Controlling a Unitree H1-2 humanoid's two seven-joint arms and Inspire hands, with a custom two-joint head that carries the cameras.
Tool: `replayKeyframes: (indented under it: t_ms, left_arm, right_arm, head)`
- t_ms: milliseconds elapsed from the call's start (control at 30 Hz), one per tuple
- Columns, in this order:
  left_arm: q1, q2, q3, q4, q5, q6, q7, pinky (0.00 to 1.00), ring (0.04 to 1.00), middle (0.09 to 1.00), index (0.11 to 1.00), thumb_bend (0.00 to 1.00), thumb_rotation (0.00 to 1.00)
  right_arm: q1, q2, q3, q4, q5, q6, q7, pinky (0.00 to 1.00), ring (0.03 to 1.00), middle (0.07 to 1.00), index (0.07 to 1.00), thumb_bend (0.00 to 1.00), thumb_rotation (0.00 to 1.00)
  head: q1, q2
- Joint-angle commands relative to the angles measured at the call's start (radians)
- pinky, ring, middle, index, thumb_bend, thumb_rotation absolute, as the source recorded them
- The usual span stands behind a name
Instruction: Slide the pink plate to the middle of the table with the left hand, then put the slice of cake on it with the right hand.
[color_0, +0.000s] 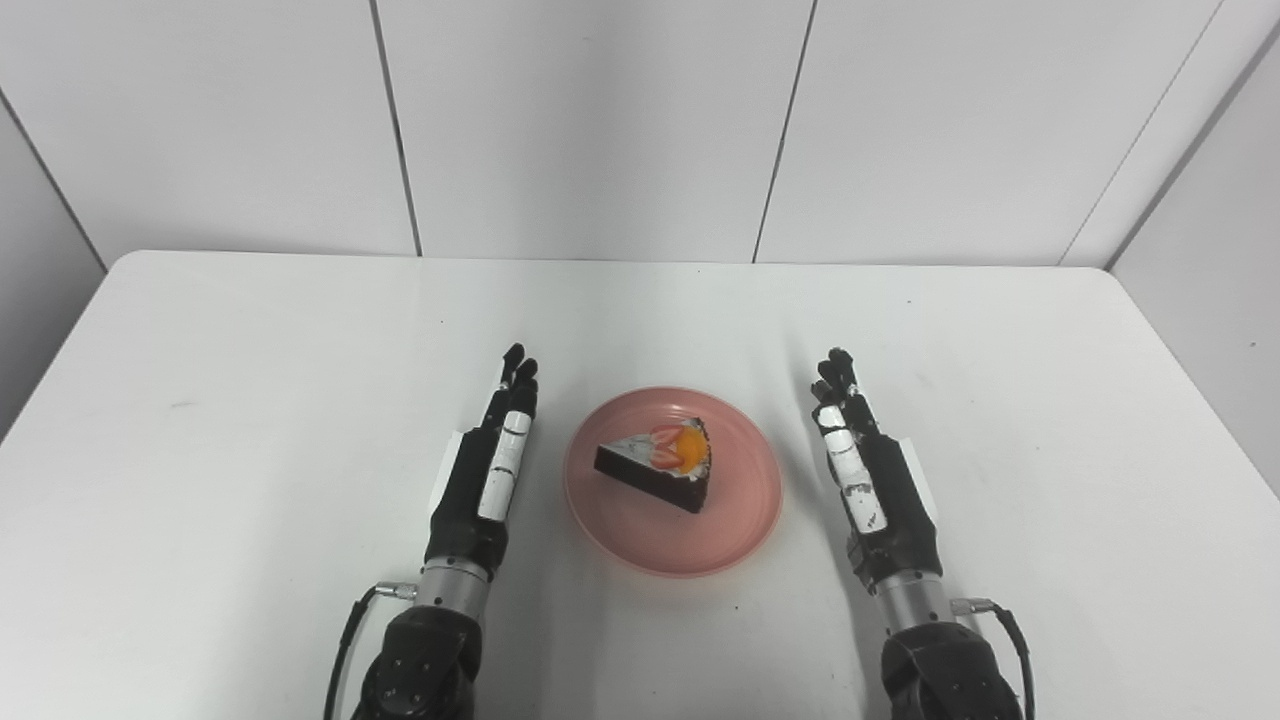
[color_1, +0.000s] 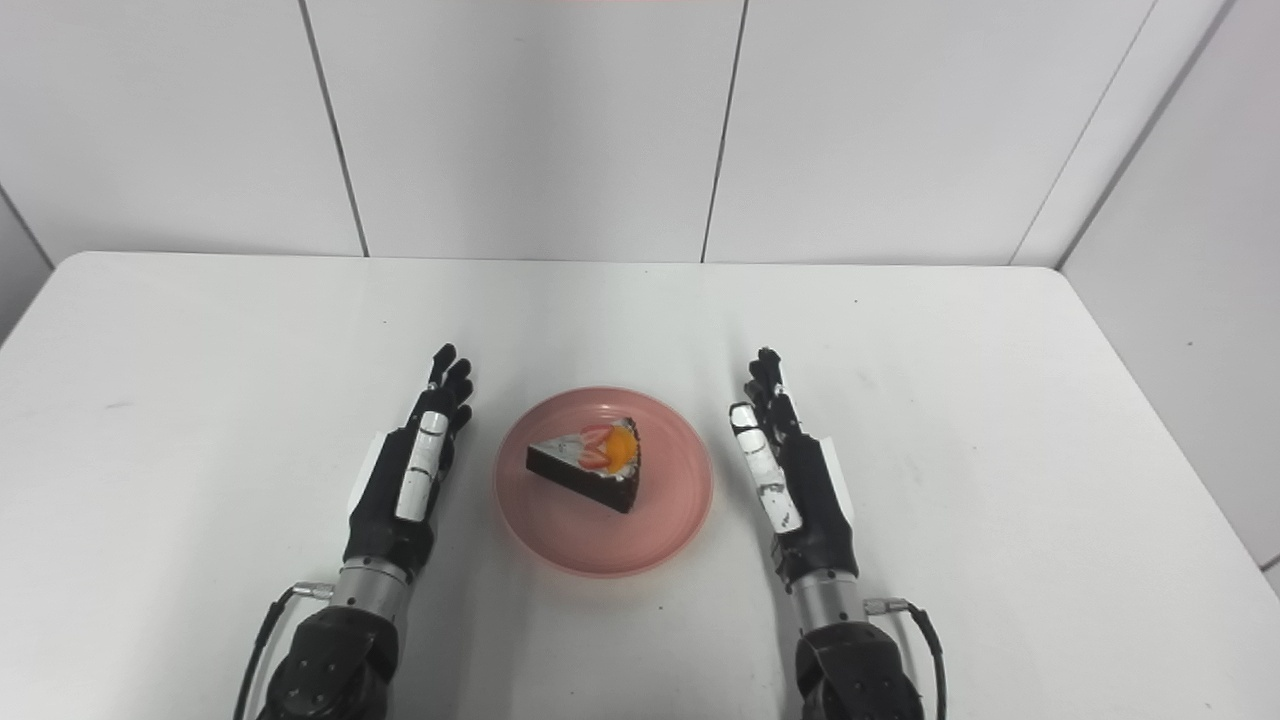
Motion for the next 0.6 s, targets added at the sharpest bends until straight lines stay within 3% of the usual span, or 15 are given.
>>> replayKeyframes:
  t_ms: [0, 300, 567]
  left_arm:
    - [0.011, 0.001, 0.005, 0.005, -0.007, -0.017, -0.004, 1.00, 1.000, 1.000, 1.000, 0.68, 1.00]
    - [0.013, 0.018, 0.004, -0.005, -0.020, -0.001, -0.027, 1.00, 1.000, 1.000, 1.000, 0.66, 1.00]
    - [0.012, 0.023, 0.005, -0.006, -0.022, -0.001, -0.031, 1.00, 1.000, 1.000, 1.000, 0.67, 1.00]
  right_arm:
    - [-0.010, 0.006, -0.002, -0.033, -0.001, 0.003, -0.007, 1.00, 0.993, 0.983, 0.999, 0.43, 0.88]
    - [-0.020, 0.017, -0.001, -0.026, 0.001, 0.025, -0.020, 1.00, 0.997, 0.990, 1.000, 0.37, 0.86]
    - [-0.024, 0.021, -0.001, -0.017, -0.007, 0.022, -0.028, 1.00, 0.999, 0.992, 1.000, 0.42, 0.83]
  head:
    - [0.008, 0.001]
    - [-0.001, 0.003]
    - [-0.005, 0.007]
